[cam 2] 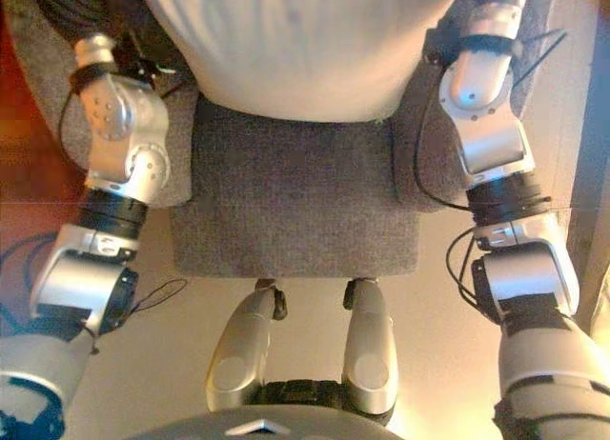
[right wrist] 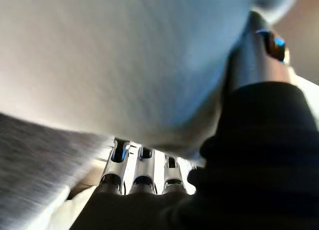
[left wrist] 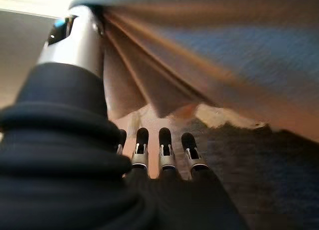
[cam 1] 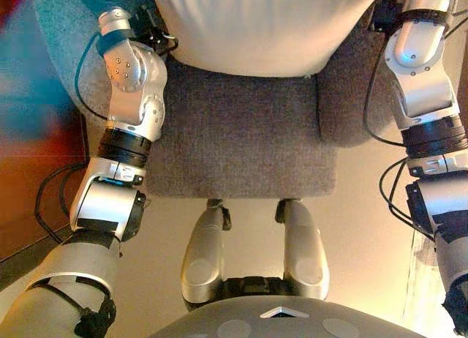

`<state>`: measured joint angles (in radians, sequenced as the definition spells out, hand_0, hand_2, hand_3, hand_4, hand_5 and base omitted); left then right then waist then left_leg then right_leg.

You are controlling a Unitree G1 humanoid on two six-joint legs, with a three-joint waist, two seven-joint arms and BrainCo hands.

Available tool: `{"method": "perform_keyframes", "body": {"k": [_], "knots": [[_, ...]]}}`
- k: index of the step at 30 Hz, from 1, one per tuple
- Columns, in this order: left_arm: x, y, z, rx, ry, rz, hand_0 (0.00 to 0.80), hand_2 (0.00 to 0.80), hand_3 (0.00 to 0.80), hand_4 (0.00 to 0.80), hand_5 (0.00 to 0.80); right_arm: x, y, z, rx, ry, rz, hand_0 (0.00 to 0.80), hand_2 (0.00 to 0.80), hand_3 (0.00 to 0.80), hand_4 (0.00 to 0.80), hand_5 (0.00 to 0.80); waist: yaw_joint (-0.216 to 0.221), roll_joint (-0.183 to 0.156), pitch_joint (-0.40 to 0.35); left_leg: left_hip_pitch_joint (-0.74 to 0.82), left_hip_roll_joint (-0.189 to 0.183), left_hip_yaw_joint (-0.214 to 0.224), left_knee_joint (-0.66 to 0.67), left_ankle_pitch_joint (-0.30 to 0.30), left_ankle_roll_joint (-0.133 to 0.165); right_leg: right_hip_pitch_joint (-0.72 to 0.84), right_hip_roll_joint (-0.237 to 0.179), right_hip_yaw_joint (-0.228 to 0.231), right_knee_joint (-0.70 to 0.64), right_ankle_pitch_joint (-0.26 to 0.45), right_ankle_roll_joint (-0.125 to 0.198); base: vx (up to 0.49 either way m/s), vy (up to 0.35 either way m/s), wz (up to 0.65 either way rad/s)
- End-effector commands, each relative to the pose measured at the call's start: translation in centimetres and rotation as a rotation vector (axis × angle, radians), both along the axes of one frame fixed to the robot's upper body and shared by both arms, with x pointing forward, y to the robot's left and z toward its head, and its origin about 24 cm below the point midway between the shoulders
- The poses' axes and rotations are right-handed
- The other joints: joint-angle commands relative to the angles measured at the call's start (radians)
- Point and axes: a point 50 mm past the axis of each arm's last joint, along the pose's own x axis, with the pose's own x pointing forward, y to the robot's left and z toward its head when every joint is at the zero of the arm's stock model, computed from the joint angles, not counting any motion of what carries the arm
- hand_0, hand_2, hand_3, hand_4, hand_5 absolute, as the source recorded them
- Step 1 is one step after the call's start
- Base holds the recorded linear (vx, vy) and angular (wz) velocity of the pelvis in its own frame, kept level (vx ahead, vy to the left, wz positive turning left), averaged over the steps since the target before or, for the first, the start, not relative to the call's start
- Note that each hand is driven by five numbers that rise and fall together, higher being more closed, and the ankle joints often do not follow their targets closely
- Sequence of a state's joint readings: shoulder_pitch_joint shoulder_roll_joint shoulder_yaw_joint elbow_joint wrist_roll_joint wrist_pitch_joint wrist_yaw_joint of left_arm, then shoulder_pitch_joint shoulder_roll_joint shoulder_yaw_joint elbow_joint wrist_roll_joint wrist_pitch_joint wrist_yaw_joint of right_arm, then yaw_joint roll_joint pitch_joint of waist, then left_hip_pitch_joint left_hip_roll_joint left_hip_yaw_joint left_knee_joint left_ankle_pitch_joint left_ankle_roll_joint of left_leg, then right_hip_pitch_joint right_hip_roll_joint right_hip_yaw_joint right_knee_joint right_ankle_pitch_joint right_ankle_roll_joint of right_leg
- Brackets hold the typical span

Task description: Pick up the cushion and take it to the sofa

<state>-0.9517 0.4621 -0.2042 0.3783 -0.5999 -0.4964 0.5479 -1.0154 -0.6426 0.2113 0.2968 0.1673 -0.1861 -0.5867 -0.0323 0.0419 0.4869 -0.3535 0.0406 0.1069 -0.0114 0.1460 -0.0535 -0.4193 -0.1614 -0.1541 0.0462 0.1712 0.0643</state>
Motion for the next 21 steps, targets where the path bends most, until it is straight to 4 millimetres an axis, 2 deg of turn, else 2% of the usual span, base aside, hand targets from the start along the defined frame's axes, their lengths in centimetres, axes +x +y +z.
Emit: {"method": "perform_keyframes", "body": {"k": [1, 4, 8, 13, 18, 21], "knots": [[-2.8, -1.0, 2.7, 0.073, -0.243, -0.020, 0.000, 0.000, 0.000, 0.000, 0.000, -4.3, 0.9, 4.0, -0.053, -0.329, 0.057, 0.000, 0.000, 0.000, 0.000, 0.000, 0.004, -0.007, -0.156, -0.035, -0.016, 0.012, 0.097, -0.145, -0.012, -0.036, -0.052, 0.010, 0.063, -0.108, 0.087, 0.026, 0.001, 0.05], [-3.1, -1.0, 2.8, 0.099, -0.254, -0.026, 0.000, 0.000, 0.000, 0.000, 0.000, -4.2, 0.5, 3.6, -0.062, -0.308, 0.054, 0.000, 0.000, 0.000, 0.000, 0.000, 0.006, -0.010, -0.169, -0.013, -0.017, 0.011, 0.086, -0.150, -0.009, -0.017, -0.051, 0.003, 0.056, -0.113, 0.088, 0.010, -0.004, -0.01], [-3.7, 0.1, 1.5, 0.126, -0.236, -0.022, 0.000, 0.000, 0.000, 0.000, 0.000, -4.4, -0.5, 1.8, -0.075, -0.274, 0.033, 0.000, 0.000, 0.000, 0.000, 0.000, 0.013, -0.015, -0.185, 0.024, -0.020, 0.007, 0.066, -0.154, -0.006, 0.020, -0.049, -0.010, 0.041, -0.115, 0.088, 0.047, -0.014, -0.02], [-4.3, 1.7, -1.8, 0.192, -0.125, -0.022, 0.000, 0.000, 0.000, 0.000, 0.000, -5.2, -2.2, -0.8, -0.084, -0.222, -0.011, 0.000, 0.000, 0.000, 0.000, 0.000, 0.023, -0.023, -0.212, 0.079, -0.023, 0.000, 0.051, -0.160, -0.003, 0.081, -0.047, -0.020, 0.030, -0.123, 0.089, 0.059, -0.011, 0.03], [-4.6, 2.5, -3.3, 0.189, -0.071, -0.039, 0.000, 0.000, 0.000, 0.000, 0.000, -5.4, -3.6, -2.1, -0.057, -0.182, -0.028, 0.000, 0.000, 0.000, 0.000, 0.000, 0.030, -0.029, -0.242, 0.126, -0.024, -0.006, 0.036, -0.162, -0.002, 0.136, -0.047, -0.037, 0.011, -0.124, 0.095, 0.091, -0.023, 0.03], [-5.0, 2.8, -5.0, 0.197, -0.017, -0.044, 0.000, 0.000, 0.000, 0.000, 0.000, -5.5, -4.2, -3.4, -0.045, -0.136, -0.036, 0.000, 0.000, 0.000, 0.000, 0.000, 0.040, -0.031, -0.269, 0.167, -0.026, -0.017, 0.027, -0.169, -0.002, 0.183, -0.045, -0.048, -0.002, -0.126, 0.097, 0.129, -0.019, 0.00]]}}
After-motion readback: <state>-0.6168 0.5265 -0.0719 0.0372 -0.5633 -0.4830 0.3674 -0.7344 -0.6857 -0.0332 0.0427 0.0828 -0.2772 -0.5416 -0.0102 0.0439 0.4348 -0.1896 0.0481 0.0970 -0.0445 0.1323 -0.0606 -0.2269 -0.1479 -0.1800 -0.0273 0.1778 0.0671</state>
